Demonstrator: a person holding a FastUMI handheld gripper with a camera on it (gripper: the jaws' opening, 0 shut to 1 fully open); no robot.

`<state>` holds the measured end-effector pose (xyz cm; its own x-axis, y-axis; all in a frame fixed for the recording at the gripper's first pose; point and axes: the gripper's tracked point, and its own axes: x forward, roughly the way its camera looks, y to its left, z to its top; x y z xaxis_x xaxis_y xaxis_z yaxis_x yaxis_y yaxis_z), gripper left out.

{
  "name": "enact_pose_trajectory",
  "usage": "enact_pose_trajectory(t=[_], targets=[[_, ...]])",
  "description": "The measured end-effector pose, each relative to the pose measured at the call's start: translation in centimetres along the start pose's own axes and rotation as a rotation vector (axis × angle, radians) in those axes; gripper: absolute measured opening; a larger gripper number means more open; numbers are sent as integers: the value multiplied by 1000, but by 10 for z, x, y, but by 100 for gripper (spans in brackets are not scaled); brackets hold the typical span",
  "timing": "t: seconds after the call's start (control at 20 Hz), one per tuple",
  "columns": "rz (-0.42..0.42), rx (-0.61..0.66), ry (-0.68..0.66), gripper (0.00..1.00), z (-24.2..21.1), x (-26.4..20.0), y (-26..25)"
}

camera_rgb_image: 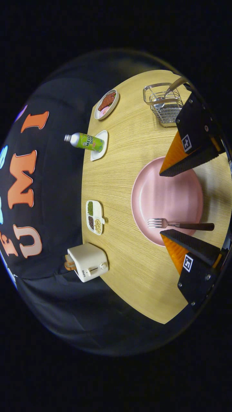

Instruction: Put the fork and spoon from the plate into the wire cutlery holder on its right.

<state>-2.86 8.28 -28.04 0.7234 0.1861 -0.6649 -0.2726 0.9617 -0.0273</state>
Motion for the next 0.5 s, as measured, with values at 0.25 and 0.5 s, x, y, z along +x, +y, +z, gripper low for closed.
enact_pose_trajectory(t=[0.25,0.5], targets=[[31,-28,75,99,-28,12,20],[29,-63,123,83,-47,24,28]])
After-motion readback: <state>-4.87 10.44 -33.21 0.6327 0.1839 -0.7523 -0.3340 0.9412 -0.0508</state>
